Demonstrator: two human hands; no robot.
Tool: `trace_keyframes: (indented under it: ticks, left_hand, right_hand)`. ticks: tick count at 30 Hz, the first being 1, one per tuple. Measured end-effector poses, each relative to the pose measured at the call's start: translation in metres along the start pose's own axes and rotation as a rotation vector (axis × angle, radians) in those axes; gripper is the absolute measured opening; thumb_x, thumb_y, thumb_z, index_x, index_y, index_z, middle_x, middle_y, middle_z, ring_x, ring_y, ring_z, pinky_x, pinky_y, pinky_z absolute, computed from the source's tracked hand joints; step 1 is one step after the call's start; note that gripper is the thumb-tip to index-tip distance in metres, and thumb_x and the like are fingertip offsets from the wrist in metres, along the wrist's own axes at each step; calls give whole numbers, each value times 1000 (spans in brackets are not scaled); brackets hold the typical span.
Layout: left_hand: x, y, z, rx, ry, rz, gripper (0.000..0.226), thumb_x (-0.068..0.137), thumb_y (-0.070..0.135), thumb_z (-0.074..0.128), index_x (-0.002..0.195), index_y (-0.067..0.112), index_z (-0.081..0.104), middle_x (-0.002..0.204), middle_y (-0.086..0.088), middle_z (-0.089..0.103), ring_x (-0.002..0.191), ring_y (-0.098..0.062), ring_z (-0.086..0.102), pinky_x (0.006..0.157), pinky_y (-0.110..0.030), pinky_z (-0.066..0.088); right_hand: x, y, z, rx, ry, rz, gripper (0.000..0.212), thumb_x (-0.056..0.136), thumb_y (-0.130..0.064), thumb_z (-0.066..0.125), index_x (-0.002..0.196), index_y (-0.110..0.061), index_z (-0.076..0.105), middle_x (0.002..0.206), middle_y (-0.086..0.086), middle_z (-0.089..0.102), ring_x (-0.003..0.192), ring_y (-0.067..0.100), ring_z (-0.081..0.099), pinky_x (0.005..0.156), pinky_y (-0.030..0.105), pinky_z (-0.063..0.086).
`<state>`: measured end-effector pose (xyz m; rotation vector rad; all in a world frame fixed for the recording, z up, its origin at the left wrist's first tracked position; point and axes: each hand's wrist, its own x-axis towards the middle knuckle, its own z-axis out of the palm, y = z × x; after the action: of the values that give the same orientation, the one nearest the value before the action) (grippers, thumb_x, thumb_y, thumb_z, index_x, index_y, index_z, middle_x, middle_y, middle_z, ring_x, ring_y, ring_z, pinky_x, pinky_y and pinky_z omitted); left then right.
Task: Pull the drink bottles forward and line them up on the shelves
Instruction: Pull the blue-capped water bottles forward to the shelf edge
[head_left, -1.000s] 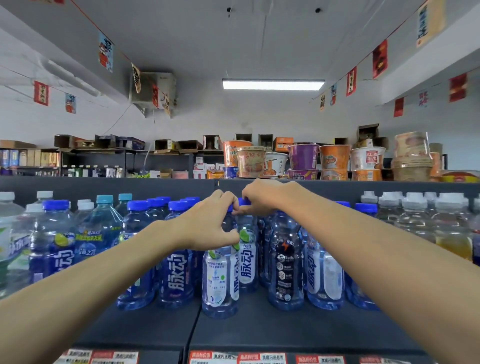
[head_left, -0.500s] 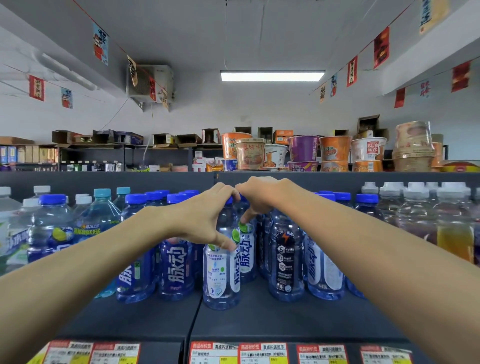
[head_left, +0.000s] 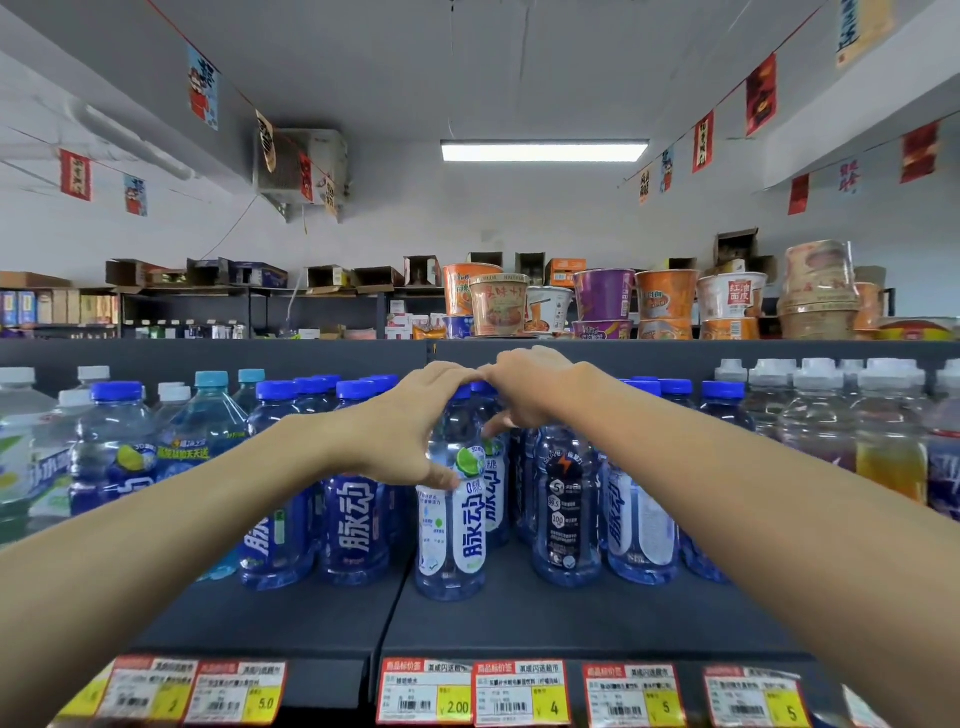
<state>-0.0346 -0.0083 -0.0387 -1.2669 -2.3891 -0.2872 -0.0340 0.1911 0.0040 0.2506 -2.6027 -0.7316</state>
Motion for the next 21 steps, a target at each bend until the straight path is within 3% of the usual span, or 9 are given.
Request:
trace_keyframes:
  ticks: [3, 5, 7, 11, 15, 18, 21]
  left_hand:
    - [0, 4, 8, -33, 68, -146, 116, 66, 64, 82, 154, 31, 14, 145, 3, 34, 127, -16, 44, 103, -31, 42]
    - [1, 7, 15, -101, 102, -182, 109, 67, 59, 85, 149, 33, 19, 109, 1, 58, 93, -10, 57, 77, -27, 47]
    - [0, 7, 17, -152, 107, -188, 101, 67, 56, 86, 143, 39, 21, 79, 1, 60, 69, -10, 57, 61, -28, 44]
    - [-6, 0, 8, -239, 85, -172, 94, 64, 57, 87, 134, 52, 25, 102, 6, 67, 88, -16, 66, 77, -29, 52]
    - [-13, 2, 3, -371, 63, -116, 89, 67, 42, 90, 132, 55, 32, 114, 21, 65, 99, -1, 67, 82, -21, 47]
    - [-19, 3, -1, -452, 48, -90, 89, 68, 33, 91, 133, 56, 35, 111, 26, 66, 102, 2, 66, 87, -27, 51]
    - [-23, 7, -5, -443, 38, -75, 90, 68, 33, 89, 135, 57, 34, 114, 20, 67, 103, -3, 68, 92, -37, 54]
  right_hand:
    - [-4, 6, 6, 106, 43, 6, 51, 92, -61, 59, 123, -21, 53, 102, 0, 54, 101, 27, 61, 76, 36, 41]
    - [-3, 4, 7, 184, 52, 39, 44, 96, -56, 56, 120, -19, 53, 104, 2, 57, 96, 27, 61, 74, 37, 43]
    - [2, -1, 4, 210, 64, 74, 43, 99, -52, 52, 123, -17, 51, 105, 4, 58, 88, 25, 56, 71, 37, 41]
    - [15, -5, -3, 243, -50, 143, 39, 100, -49, 49, 122, -16, 52, 103, 4, 55, 88, 27, 58, 73, 38, 45]
    - [23, -2, -5, 266, -135, 132, 29, 102, -42, 45, 111, -17, 57, 107, 6, 62, 90, 26, 61, 77, 39, 50]
    - [20, 1, -14, 235, -185, 130, 40, 102, -47, 40, 118, -14, 58, 108, 5, 61, 94, 25, 59, 85, 40, 50]
    - [15, 5, -19, 245, -216, 129, 45, 101, -50, 41, 126, -15, 55, 116, 5, 61, 104, 26, 59, 98, 46, 49]
